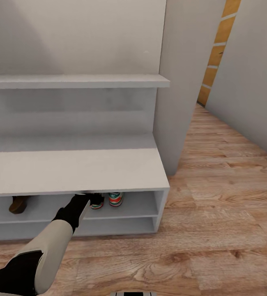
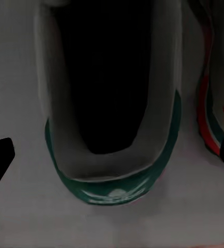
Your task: Pick up the two gym shoes and the two sandals from the corridor floor and place them onto the hallstand (shoe rack) in the corridor, making sure they are on the rack and not on the floor. Arrange them so the two gym shoes are next to each other and the two sandals are next to each other.
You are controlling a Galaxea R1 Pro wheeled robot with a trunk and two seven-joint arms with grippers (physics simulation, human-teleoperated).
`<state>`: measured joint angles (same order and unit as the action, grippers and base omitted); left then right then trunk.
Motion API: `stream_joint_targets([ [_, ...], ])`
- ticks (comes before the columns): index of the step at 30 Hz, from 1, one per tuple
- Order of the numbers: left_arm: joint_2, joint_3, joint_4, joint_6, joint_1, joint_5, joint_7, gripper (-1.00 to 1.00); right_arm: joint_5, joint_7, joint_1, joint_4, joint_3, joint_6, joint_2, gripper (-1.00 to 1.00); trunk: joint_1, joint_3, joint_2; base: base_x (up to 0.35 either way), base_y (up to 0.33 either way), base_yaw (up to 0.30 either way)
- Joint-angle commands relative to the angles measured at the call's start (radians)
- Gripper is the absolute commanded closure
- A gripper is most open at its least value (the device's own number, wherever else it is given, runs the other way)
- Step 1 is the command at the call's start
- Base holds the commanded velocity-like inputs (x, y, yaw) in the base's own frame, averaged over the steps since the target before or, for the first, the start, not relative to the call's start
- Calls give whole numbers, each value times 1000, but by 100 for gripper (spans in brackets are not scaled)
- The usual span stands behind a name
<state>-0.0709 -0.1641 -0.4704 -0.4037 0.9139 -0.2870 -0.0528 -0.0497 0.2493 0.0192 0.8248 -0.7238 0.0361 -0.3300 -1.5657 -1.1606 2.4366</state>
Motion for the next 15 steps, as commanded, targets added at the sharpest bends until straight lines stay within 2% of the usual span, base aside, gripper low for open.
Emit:
stream_joint_targets([
  [1,-1,-8,-2,-4,0,-10,-6,-100,-5,7,1,0,-3,4,0,100,0,-1,0,-19,6,0],
  [6,-1,-8,-2,-3,0,-9,-6,-100,-5,7,1,0,-3,4,0,100,0,-1,0,-165,56,0],
  [15,-1,-8,-1,25,0,-10,-5,-100,-5,7,1,0,-3,4,0,100,0,-1,0,-295,99,0],
])
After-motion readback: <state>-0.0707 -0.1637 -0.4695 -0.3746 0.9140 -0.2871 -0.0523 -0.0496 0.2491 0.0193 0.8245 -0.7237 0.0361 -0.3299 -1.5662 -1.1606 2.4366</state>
